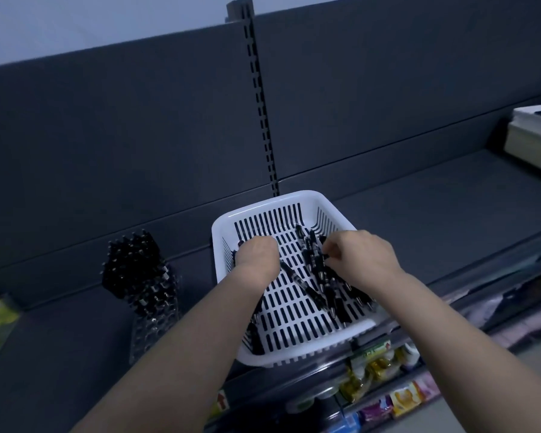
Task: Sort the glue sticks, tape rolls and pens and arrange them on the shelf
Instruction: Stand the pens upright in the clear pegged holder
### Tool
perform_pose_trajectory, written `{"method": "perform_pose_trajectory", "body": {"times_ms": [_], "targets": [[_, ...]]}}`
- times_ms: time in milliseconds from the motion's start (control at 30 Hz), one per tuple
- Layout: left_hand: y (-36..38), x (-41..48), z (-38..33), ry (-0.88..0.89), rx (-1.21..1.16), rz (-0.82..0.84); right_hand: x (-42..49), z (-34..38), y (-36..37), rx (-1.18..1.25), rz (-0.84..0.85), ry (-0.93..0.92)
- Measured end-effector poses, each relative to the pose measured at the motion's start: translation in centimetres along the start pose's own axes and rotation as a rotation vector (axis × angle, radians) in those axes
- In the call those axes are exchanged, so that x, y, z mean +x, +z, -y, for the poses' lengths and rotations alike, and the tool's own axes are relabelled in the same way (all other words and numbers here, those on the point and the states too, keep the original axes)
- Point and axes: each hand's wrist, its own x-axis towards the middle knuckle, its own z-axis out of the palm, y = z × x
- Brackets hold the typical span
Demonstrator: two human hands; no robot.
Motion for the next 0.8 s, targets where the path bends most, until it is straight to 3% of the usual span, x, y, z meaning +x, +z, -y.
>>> {"method": "perform_pose_trajectory", "body": {"times_ms": [133, 267, 400, 533, 633, 800], "targets": [[0.3, 0.5, -0.4, -0.033, -0.028, 0.041, 0.3, 0.2, -0.1, 0.021, 0.077, -0.036], [0.3, 0.7, 0.4, -0.045, -0.109, -0.039, 0.4, 1.4, 0.1, 0.002, 0.232, -0.082], [-0.3, 0.4, 1.9, -0.061, -0.159, -0.089, -0.1, 3.8, 1.4, -0.161, 0.395, -0.097], [-0.3, 0.1, 3.2, -0.045, -0.175, -0.09, -0.1, 4.9, 2.0, -0.272, 0.35, -0.095], [-0.1, -0.4, 3.7, -0.026, -0.2, -0.08, 0.0, 4.8, 1.2, -0.124, 0.248, -0.034], [0.2, -1.2, 3.4, 0.016, -0.187, -0.052, 0.6, 4.0, -1.0, 0.16, -0.068, 0.058]]}}
